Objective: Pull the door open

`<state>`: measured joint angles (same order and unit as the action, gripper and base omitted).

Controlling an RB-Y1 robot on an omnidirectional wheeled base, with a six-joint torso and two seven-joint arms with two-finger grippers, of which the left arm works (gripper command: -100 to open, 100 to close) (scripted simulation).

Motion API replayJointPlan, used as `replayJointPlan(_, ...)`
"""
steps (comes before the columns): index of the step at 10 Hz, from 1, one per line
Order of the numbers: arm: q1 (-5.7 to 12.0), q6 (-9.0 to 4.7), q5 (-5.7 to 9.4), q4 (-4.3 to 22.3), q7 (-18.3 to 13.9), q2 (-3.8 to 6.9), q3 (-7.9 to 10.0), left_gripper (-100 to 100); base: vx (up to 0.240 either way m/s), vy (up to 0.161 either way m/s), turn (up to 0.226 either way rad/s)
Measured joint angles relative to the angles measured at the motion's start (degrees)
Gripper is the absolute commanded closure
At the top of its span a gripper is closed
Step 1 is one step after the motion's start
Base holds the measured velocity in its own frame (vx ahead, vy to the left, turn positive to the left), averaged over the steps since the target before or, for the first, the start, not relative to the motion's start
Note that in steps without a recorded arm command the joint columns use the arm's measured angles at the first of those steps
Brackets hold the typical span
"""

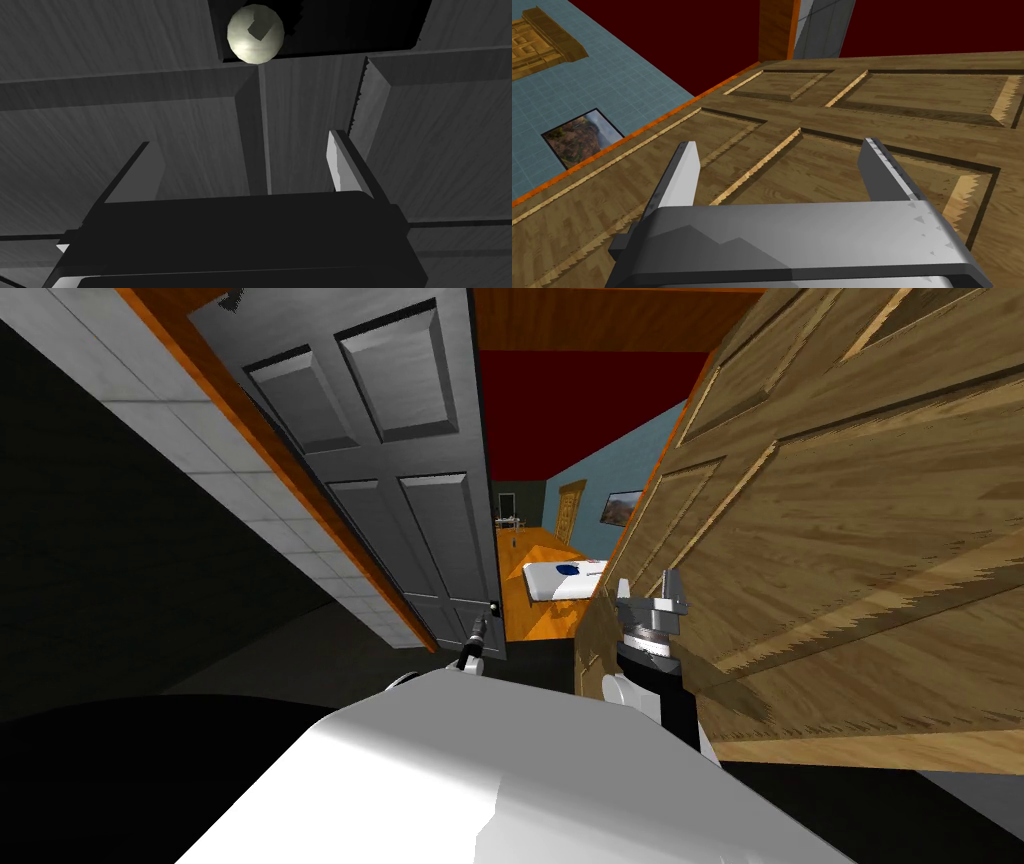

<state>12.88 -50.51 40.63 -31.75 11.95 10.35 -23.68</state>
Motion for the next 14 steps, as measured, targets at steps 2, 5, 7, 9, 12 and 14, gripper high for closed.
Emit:
replayJointPlan(2, -0.12, -0.09, 0.13, -0.23, 0.07, 0.07, 0.09, -100, 0.196, 0.0, -0.143)
replayJointPlan(5, -0.02, -0.47, 0.18, 0.22, -0.09, -0.01, 0.06, 100, 0.09, 0.006, -0.05)
replayJointPlan(7, 0.16, -0.38, 0.2, 0.16, -0.07, 0.08, 0.14, 100, -0.024, -0.001, -0.004)
replayJointPlan(9, 0.08, -0.32, 0.19, 0.22, -0.04, 0.06, 0.11, 100, -0.008, -0.001, 0.002)
replayJointPlan(12, -0.29, -0.35, 0.24, -0.43, -0.49, 0.76, -0.2, 100, -0.1, 0.023, -0.063)
replayJointPlan(14, -0.27, -0.96, 0.19, 0.12, -2.4, 2.03, -1.12, 100, -0.195, 0.044, -0.167)
